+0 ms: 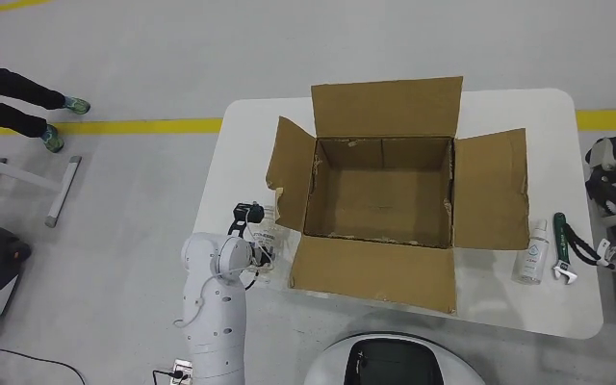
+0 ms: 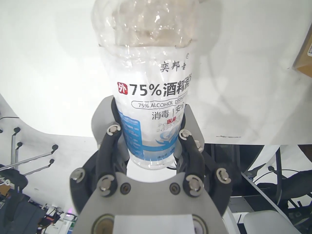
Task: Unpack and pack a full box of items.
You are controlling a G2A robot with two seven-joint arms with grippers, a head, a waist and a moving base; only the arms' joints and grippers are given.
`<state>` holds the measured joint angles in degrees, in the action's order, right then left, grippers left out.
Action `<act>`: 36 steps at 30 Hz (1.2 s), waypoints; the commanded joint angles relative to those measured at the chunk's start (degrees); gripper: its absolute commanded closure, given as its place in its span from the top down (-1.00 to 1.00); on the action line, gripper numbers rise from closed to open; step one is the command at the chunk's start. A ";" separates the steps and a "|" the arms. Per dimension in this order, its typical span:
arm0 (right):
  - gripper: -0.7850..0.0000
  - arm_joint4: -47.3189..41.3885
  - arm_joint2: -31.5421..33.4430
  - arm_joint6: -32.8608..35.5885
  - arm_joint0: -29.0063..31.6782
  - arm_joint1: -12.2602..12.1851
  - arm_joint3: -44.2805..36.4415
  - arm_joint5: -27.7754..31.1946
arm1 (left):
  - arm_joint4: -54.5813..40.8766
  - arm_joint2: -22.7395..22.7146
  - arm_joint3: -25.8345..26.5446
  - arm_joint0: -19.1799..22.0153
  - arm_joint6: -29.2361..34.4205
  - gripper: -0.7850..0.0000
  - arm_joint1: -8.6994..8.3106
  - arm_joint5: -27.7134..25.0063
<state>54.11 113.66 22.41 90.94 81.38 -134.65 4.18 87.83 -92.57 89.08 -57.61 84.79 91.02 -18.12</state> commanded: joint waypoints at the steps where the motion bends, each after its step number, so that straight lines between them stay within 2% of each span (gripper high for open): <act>1: -1.00 0.00 0.00 0.00 0.00 0.00 0.00 0.00 | -0.82 -0.20 1.91 -0.36 0.29 -1.00 -0.18 0.25; 11: -1.00 0.00 0.00 0.00 0.00 0.00 0.00 0.00 | -5.81 -3.75 19.11 -1.72 3.21 -1.00 -1.34 2.94; 15: -1.00 0.00 0.00 0.00 0.00 0.00 0.00 0.00 | -8.74 -4.77 25.28 -0.60 3.21 -1.00 -1.86 4.44; 19: -1.00 0.00 0.00 0.00 0.00 0.00 0.00 0.00 | -11.06 -4.44 29.18 1.29 3.21 -1.00 -2.33 5.58; 25: -1.00 0.00 0.00 0.00 0.00 0.00 0.00 0.00 | -13.54 -1.71 32.27 4.57 3.21 -1.00 -3.19 7.31; 31: -1.00 0.00 0.00 0.00 0.00 0.00 0.00 0.00 | -16.27 2.91 33.98 7.08 3.21 -1.00 -4.07 9.05; 36: -1.00 0.00 0.00 0.00 0.00 0.00 0.00 0.00 | -20.91 6.98 32.99 9.80 3.21 -1.00 -4.79 11.42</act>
<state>54.11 113.66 22.41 90.94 81.38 -134.65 4.18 67.98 -86.50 122.46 -48.46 88.00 86.37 -7.14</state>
